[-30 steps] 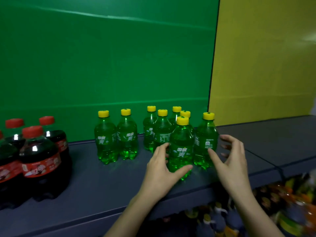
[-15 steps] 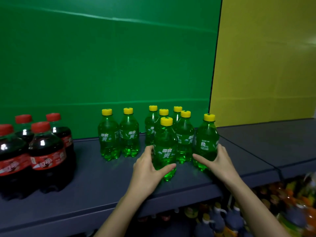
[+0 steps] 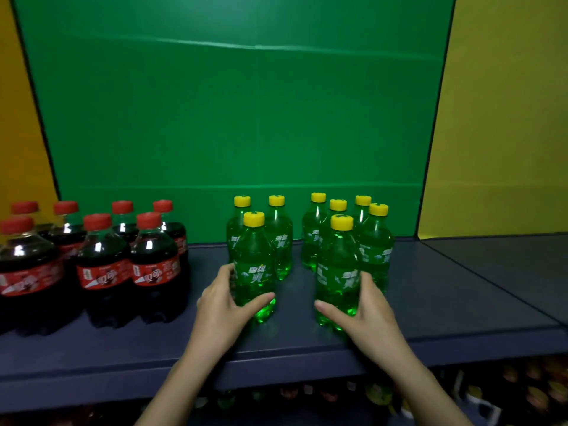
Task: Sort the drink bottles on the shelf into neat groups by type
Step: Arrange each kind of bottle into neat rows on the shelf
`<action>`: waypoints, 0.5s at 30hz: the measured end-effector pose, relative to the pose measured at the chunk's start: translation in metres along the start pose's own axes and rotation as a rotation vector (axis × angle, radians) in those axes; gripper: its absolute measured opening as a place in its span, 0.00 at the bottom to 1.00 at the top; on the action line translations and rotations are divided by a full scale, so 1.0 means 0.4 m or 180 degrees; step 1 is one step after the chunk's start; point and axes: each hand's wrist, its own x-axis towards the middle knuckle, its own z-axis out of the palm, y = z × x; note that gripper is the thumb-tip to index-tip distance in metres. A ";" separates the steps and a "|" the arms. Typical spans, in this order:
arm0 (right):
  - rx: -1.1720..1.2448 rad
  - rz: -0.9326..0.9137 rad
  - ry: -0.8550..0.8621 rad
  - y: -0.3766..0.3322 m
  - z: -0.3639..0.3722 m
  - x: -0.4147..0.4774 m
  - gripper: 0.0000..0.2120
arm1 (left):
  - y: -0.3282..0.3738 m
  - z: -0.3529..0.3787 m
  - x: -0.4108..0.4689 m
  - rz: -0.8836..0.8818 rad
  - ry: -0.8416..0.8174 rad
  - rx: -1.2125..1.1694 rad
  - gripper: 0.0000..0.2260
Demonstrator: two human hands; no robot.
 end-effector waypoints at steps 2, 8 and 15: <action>-0.0076 -0.0078 -0.0076 -0.028 0.044 0.020 0.43 | -0.015 -0.010 0.005 0.0004 0.0074 0.0067 0.30; -0.0104 -0.0025 -0.0364 -0.094 0.131 0.072 0.43 | -0.048 -0.025 0.034 0.0083 0.0185 0.0152 0.30; -0.0137 -0.0026 -0.0508 -0.135 0.171 0.090 0.43 | -0.058 -0.029 0.057 0.0092 0.0101 0.0110 0.30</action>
